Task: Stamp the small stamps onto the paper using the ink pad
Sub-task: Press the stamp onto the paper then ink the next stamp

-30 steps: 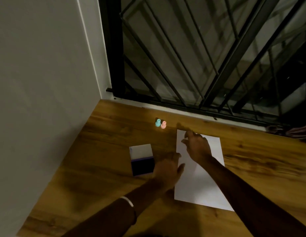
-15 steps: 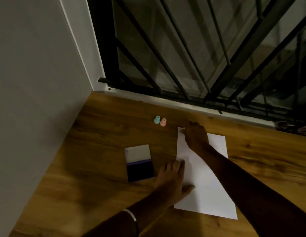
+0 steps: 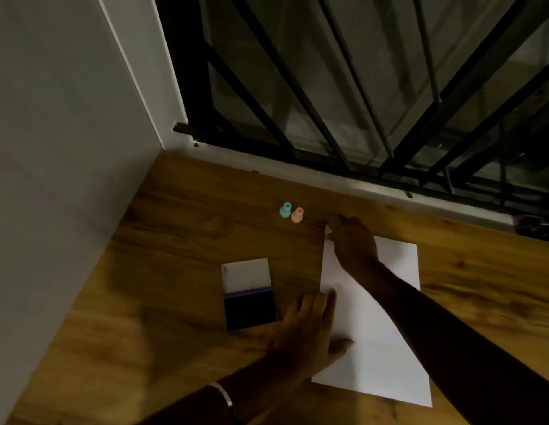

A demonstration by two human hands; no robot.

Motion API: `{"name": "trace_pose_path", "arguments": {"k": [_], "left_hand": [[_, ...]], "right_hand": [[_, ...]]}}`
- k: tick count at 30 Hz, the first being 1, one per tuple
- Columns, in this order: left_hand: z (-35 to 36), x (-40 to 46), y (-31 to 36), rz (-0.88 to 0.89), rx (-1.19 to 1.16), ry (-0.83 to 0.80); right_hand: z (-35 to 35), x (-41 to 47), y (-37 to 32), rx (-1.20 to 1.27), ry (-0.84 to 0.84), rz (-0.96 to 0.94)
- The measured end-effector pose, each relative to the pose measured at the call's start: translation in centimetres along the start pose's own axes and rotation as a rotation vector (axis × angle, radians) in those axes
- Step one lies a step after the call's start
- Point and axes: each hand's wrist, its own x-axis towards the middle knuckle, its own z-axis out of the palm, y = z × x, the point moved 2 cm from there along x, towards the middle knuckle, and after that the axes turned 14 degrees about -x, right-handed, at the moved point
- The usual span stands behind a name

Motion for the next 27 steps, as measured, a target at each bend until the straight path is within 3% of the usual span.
{"name": "trace_pose_path", "arguments": {"k": [8, 15, 20, 27], "left_hand": [[0.2, 0.3, 0.0, 0.009, 0.001, -0.004], [-0.4, -0.1, 0.3, -0.002, -0.029, -0.019], [-0.6, -0.2, 0.5, 0.025, -0.023, 0.034], [-0.9, -0.3, 0.5, 0.012, -0.029, -0.037]], "right_hand": [[0.9, 0.2, 0.4, 0.119, -0.006, 0.023], [-0.5, 0.0, 0.2, 0.033, -0.048, -0.020], [-2.9, -0.8, 0.8, -0.066, 0.051, 0.039], [-6.1, -3.7, 0.3, 0.085, 0.180, 0.020]]}}
